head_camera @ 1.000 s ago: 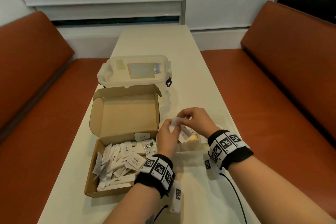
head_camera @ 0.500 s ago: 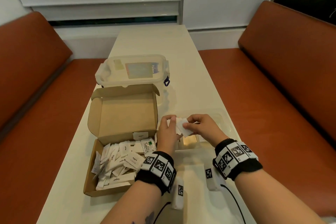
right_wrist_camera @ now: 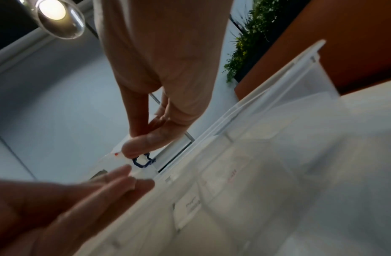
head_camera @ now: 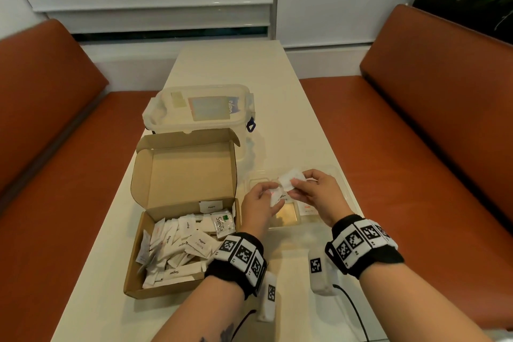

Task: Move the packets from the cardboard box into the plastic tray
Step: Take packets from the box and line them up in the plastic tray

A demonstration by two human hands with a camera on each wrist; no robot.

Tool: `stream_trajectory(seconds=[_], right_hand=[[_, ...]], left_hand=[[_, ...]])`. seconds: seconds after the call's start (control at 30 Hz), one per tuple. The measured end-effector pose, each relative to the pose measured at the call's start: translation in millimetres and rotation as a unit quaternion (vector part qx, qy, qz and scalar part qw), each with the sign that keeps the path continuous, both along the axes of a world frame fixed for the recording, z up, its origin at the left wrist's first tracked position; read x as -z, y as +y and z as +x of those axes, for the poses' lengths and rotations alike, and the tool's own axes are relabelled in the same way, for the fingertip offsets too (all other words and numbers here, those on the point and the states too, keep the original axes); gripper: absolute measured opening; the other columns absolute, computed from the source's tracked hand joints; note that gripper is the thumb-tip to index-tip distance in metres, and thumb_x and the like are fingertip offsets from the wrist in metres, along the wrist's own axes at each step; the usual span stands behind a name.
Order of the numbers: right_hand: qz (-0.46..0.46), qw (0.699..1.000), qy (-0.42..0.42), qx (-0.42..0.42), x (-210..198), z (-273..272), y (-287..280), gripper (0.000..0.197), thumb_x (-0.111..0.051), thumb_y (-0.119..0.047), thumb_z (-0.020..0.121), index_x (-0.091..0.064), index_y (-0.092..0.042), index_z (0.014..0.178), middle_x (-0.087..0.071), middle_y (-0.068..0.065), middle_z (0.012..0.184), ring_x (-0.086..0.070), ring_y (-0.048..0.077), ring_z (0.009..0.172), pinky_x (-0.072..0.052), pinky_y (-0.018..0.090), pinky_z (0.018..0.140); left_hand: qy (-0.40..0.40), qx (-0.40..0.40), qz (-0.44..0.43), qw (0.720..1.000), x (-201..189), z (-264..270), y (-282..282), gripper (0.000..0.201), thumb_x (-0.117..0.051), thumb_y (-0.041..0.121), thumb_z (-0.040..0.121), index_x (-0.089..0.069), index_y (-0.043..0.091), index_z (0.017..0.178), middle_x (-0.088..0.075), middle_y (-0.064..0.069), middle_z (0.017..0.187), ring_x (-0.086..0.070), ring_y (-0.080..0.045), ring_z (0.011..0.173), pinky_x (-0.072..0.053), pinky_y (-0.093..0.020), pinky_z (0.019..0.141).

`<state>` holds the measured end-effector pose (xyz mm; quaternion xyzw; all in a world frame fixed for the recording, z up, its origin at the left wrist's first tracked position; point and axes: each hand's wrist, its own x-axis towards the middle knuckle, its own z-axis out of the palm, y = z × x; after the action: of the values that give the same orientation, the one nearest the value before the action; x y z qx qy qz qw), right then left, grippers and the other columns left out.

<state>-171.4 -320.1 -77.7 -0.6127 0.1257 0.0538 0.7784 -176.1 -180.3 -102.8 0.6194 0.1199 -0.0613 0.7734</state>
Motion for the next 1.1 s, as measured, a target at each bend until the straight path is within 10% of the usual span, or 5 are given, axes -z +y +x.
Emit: stream_trajectory(seconds=[0.33,0.6,1.1], right_hand=[[-0.1,0.994,-0.016,-0.047,5.6,-4.0,-0.7,0.012,-0.067,-0.004,0.084,-0.06,0.0,0.093,-0.068,0.016,0.082,-0.067,0.019,0.066,-0.057,0.023,0.065],[-0.387,0.911,-0.075,-0.118,-3.8,8.0,-20.5,0.009,-0.074,-0.014,0.079,-0.07,-0.02,0.083,-0.062,-0.004,0.068,-0.055,0.005,0.063,-0.04,0.006,0.055],[-0.587,0.81,0.011,-0.017,38.9,6.1,-24.6,0.006,-0.072,-0.02,0.079,-0.073,-0.016,0.075,-0.057,0.002,0.094,-0.053,0.019,0.095,-0.045,0.029,0.069]], left_hand=[[-0.004,0.004,-0.009,1.0,-2.3,-3.2,-5.9,0.008,-0.055,0.005,0.093,-0.061,0.002,0.097,-0.057,-0.003,0.096,-0.063,-0.015,0.085,-0.056,-0.016,0.065],[0.002,0.03,0.059,0.998,2.1,-3.2,-5.7,0.009,-0.057,0.009,0.093,-0.064,0.003,0.091,-0.056,-0.006,0.097,-0.06,-0.02,0.09,-0.055,-0.014,0.063],[0.022,-0.021,0.01,0.999,11.0,0.7,-1.3,0.035,-0.037,-0.013,0.088,-0.065,0.001,0.105,-0.055,-0.007,0.112,-0.056,-0.009,0.074,-0.056,-0.026,0.083]])
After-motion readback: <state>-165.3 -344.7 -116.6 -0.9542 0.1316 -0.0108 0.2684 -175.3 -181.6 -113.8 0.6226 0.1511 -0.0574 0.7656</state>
